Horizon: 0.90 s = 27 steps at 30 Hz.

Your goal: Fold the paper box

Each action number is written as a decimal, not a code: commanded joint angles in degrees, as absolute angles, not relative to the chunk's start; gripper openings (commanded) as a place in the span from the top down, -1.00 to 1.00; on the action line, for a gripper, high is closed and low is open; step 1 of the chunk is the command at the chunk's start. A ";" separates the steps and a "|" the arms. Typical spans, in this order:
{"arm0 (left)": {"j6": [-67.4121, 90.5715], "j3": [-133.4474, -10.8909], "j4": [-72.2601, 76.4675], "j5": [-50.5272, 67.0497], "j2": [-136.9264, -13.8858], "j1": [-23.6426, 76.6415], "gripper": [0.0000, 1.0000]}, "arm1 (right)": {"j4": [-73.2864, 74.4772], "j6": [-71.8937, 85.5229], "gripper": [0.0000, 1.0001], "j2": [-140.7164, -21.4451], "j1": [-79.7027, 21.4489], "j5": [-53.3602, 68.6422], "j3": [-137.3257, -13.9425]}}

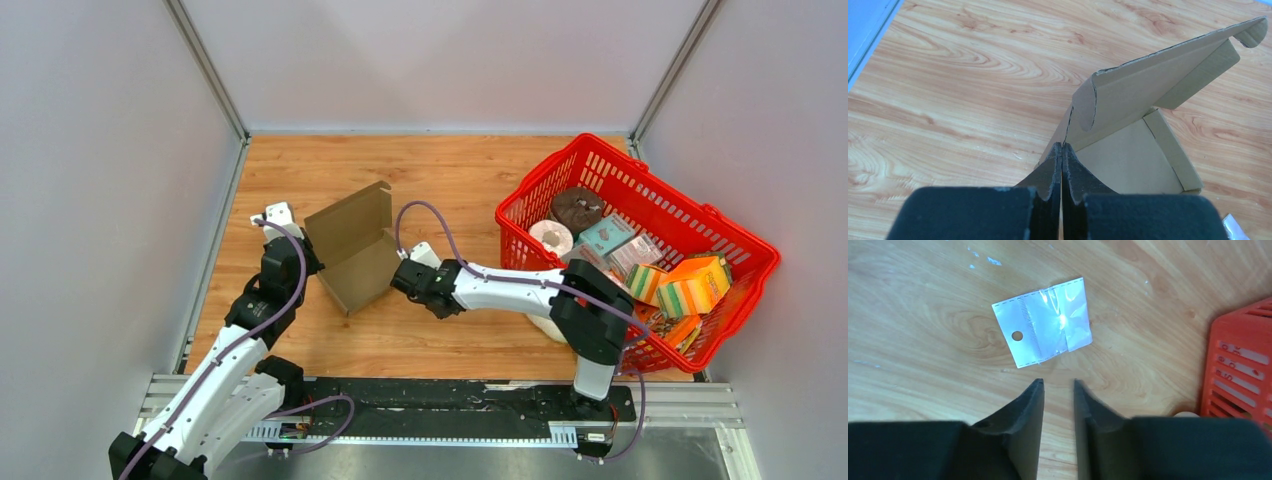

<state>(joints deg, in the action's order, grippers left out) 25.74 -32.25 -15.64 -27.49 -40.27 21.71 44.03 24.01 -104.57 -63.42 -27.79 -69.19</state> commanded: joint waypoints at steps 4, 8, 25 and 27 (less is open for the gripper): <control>26.46 -32.17 -14.77 -28.12 -40.08 21.18 1.00 | 43.51 21.89 -0.27 -98.09 -58.29 -20.93 -72.25; 26.46 -32.17 -14.77 -28.12 -40.25 21.01 1.00 | 38.16 17.59 -0.75 -97.03 -56.16 -15.74 -70.49; 26.98 -32.08 -14.50 -27.25 -40.60 20.48 1.00 | 36.74 7.03 -0.67 -107.31 -51.59 -6.06 -71.10; 27.07 -31.99 -14.50 -27.07 -40.69 20.39 1.00 | 36.65 7.21 -0.62 -108.10 -51.50 -5.54 -71.37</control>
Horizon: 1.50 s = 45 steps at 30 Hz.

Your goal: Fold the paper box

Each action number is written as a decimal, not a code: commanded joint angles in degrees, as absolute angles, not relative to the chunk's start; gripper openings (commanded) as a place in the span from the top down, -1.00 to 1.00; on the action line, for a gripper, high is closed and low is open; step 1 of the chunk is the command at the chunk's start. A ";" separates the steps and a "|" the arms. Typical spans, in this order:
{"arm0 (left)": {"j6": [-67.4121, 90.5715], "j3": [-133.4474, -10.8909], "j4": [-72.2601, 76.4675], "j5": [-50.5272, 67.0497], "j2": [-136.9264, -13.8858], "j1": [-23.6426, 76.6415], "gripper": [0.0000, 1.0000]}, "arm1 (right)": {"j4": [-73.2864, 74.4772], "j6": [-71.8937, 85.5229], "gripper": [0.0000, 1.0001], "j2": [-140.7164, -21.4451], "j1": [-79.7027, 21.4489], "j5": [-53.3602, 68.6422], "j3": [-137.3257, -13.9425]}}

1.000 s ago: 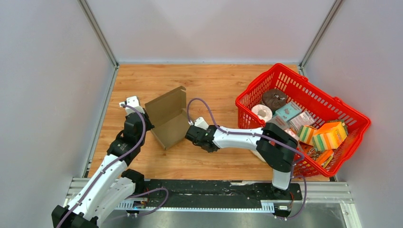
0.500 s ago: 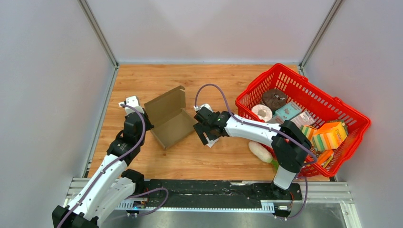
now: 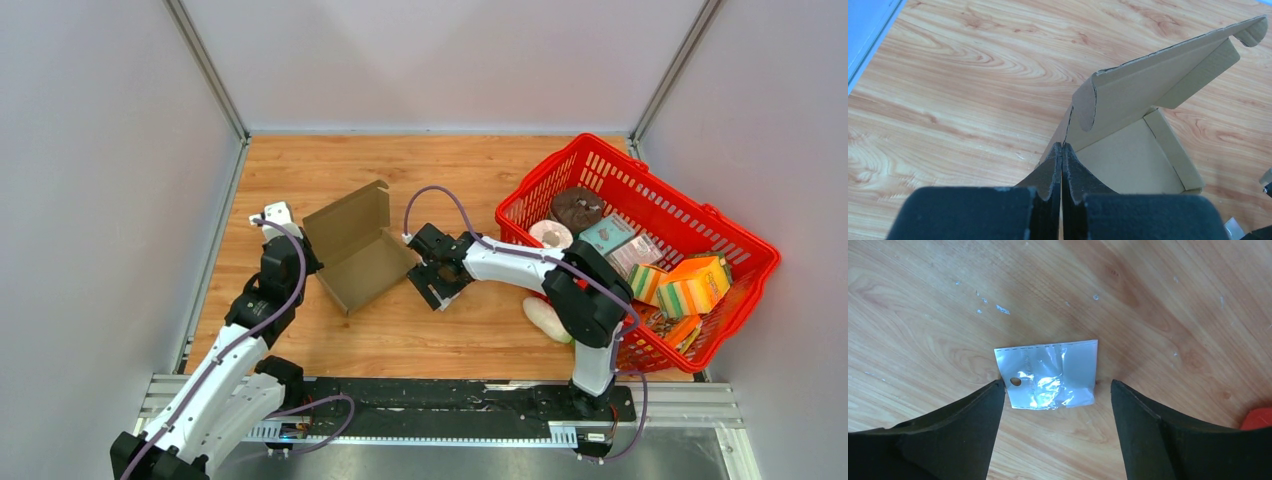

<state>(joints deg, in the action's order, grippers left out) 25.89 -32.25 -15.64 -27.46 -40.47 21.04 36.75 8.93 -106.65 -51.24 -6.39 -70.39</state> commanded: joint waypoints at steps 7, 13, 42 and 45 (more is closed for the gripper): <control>27.25 -31.90 -14.50 -26.89 -40.69 20.13 1.00 | 35.95 7.82 -0.15 -108.46 -51.68 -3.07 -70.84; 27.42 -31.82 -14.41 -26.63 -40.78 19.95 1.00 | 34.72 8.96 0.13 -105.82 -51.94 -5.36 -69.00; 27.25 -31.99 -13.97 -25.49 -41.66 19.60 1.00 | 36.75 13.97 -0.94 -98.44 -55.37 -10.81 -73.14; 27.33 -31.82 -13.97 -25.31 -41.57 19.60 1.00 | 36.04 15.12 -1.00 -99.49 -55.02 -10.11 -71.02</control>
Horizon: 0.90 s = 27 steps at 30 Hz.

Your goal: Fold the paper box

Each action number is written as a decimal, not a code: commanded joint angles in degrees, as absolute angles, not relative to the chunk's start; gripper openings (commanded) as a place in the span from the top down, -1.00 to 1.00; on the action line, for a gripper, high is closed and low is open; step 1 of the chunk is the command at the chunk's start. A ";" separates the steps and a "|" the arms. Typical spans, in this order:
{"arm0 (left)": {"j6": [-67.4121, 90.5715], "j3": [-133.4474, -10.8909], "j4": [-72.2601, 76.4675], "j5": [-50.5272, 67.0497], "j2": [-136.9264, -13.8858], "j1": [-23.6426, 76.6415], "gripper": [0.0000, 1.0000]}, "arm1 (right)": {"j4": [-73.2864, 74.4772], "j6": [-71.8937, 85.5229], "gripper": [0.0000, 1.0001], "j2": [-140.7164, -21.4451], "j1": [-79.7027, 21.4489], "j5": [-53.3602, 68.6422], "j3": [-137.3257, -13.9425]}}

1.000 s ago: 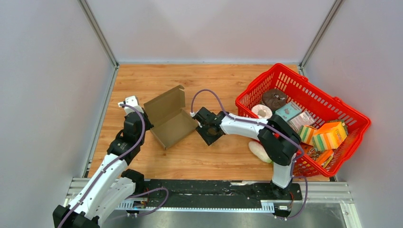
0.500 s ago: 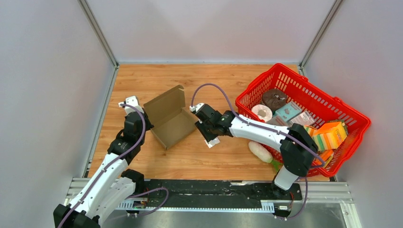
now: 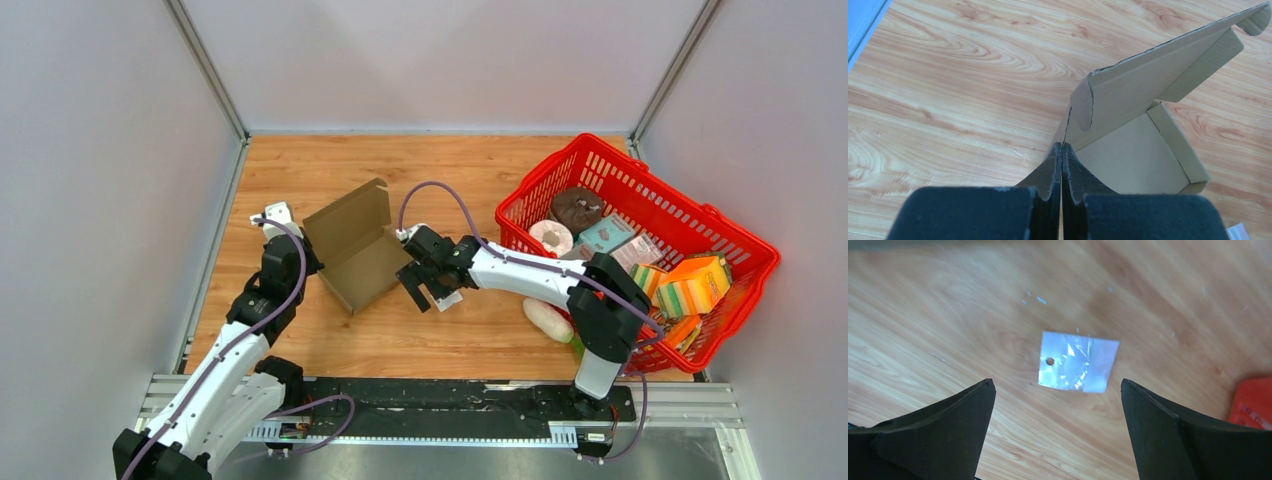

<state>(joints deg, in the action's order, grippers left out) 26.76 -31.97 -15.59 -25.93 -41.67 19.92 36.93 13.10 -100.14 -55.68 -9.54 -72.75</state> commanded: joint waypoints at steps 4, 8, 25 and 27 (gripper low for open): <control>26.98 -31.82 -14.24 -25.93 -41.31 19.60 1.00 | 36.74 15.38 -1.00 -101.86 -54.84 -12.48 -70.84; 27.07 -31.64 -14.24 -26.10 -40.96 19.60 1.00 | 35.60 15.29 -0.96 -103.18 -52.56 -9.68 -69.53; 27.16 -31.73 -14.06 -25.93 -41.22 19.51 1.00 | 34.28 15.47 -0.45 -107.14 -51.77 -6.50 -68.55; 27.16 -31.73 -14.15 -25.84 -41.13 19.51 1.00 | 34.37 15.64 -0.34 -107.49 -51.77 -7.29 -68.73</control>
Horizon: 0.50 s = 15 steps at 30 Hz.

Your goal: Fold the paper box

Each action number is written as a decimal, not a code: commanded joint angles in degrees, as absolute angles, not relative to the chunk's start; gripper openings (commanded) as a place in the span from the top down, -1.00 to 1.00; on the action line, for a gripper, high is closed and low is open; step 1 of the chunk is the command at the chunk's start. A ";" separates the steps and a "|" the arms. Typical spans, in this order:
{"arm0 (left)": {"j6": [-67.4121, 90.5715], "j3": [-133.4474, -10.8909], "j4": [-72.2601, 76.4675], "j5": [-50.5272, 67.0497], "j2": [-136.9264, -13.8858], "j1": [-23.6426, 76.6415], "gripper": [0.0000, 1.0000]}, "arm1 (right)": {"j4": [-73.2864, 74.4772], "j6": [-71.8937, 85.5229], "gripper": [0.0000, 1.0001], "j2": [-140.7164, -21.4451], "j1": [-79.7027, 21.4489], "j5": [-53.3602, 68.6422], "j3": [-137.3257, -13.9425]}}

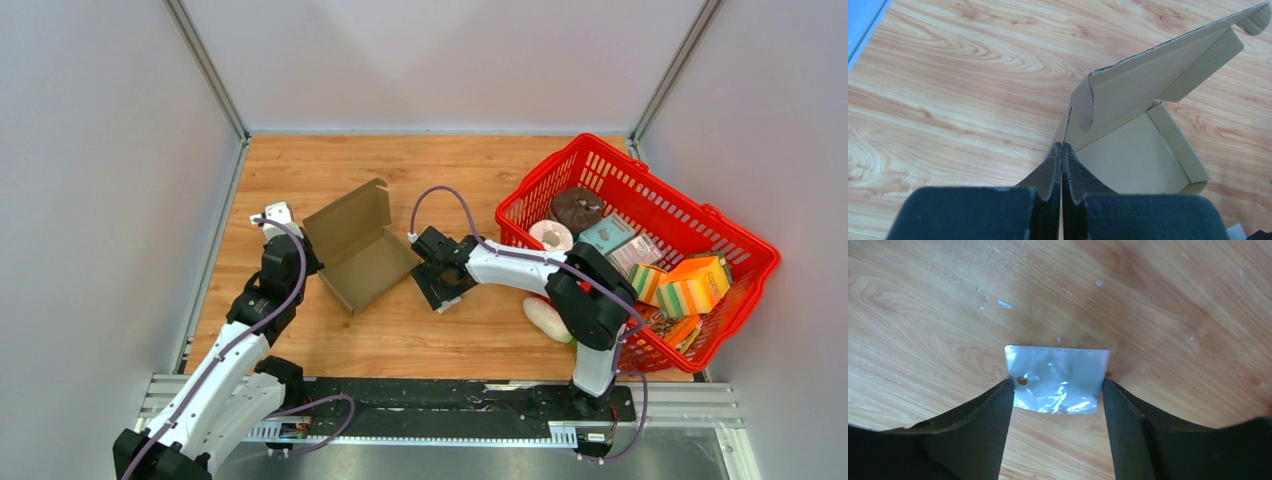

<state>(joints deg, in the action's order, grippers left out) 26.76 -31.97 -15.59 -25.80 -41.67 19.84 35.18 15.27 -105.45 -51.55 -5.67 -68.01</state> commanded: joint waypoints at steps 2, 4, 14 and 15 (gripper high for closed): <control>27.16 -31.73 -14.15 -25.84 -41.13 19.51 1.00 | 34.54 15.73 -0.19 -107.14 -51.77 -8.26 -68.56; 27.16 -31.73 -14.15 -25.93 -41.22 19.60 1.00 | 34.11 15.73 -0.08 -106.53 -51.68 -8.61 -68.20; 27.16 -31.64 -14.15 -26.01 -41.22 19.42 1.00 | 32.35 15.65 0.18 -101.44 -51.86 -10.19 -66.36; 27.16 -31.73 -14.15 -26.02 -41.22 19.42 1.00 | 32.08 15.73 0.19 -100.99 -51.86 -10.28 -66.18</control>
